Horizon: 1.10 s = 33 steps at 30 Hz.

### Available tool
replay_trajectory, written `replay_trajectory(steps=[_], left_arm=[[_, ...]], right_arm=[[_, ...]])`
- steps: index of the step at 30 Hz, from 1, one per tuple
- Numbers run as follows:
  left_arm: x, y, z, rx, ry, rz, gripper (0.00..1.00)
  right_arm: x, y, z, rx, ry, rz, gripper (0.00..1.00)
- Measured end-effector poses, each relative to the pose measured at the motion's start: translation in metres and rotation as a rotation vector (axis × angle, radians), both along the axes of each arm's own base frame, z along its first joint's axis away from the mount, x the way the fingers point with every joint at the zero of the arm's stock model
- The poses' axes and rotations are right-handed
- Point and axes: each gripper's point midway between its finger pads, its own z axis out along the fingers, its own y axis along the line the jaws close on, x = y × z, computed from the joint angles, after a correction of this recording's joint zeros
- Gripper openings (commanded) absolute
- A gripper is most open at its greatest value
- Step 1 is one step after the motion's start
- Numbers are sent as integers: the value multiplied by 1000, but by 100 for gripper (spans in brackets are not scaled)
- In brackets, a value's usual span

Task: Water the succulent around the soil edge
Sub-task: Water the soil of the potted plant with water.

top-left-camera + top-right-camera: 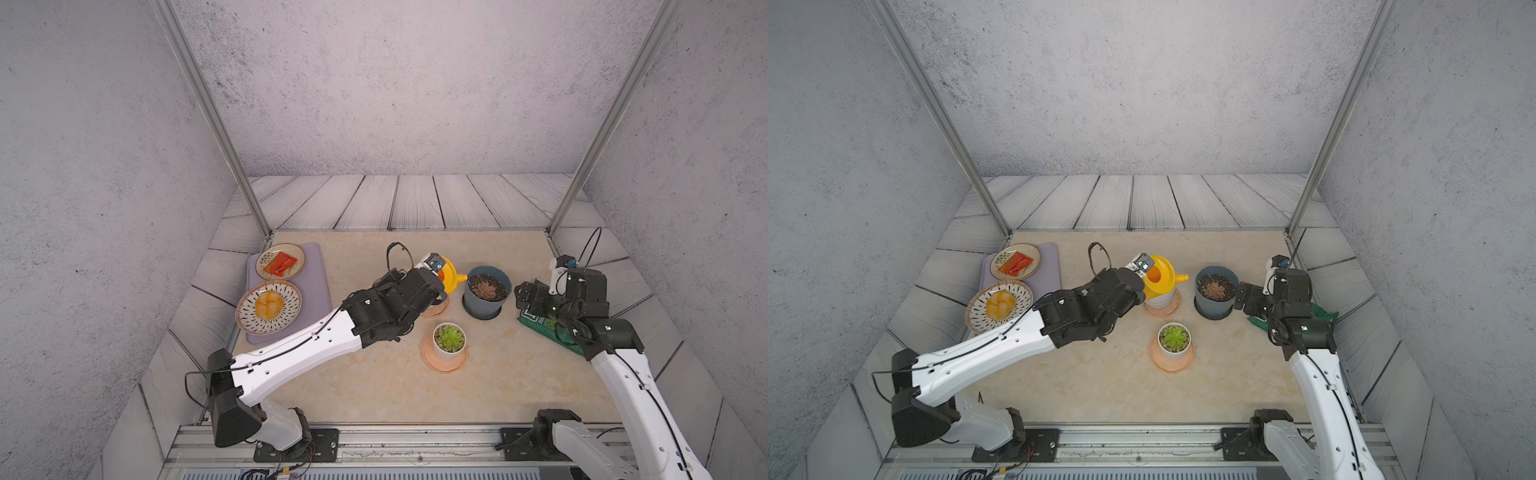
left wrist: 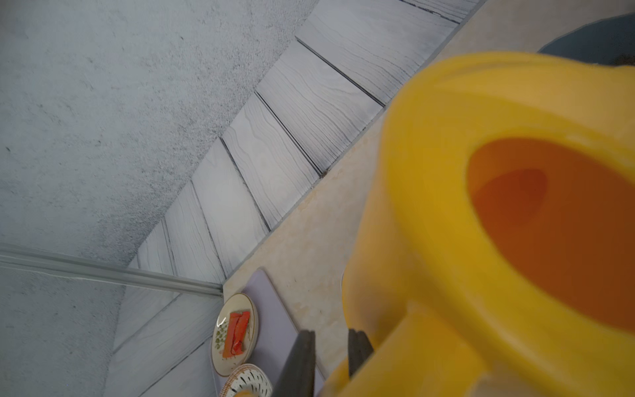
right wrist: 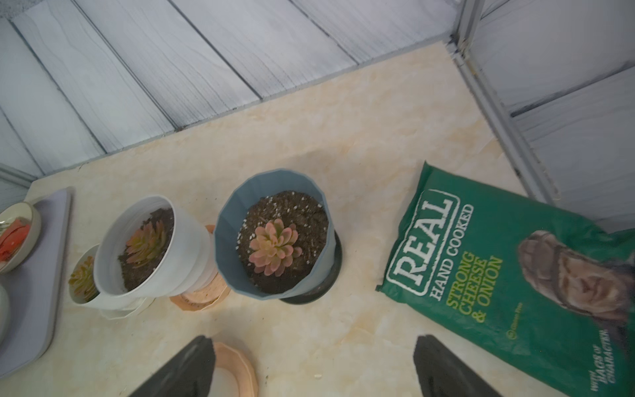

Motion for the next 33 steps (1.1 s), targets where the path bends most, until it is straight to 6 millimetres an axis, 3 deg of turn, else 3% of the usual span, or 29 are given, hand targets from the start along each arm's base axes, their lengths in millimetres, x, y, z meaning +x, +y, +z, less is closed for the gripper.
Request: replay_trajectory(steps=[5, 12, 22, 33], left_arm=[[-21, 26, -28, -49, 83, 25, 0], [-38, 48, -49, -40, 162, 80, 0], [-52, 59, -65, 66, 204, 115, 0], [-50, 56, -69, 247, 199, 183, 0]], right_arm=[[-7, 11, -16, 40, 48, 49, 94], [-14, 19, -35, 72, 110, 82, 94], [-17, 39, -46, 70, 162, 156, 92], [-19, 51, -56, 38, 199, 199, 92]])
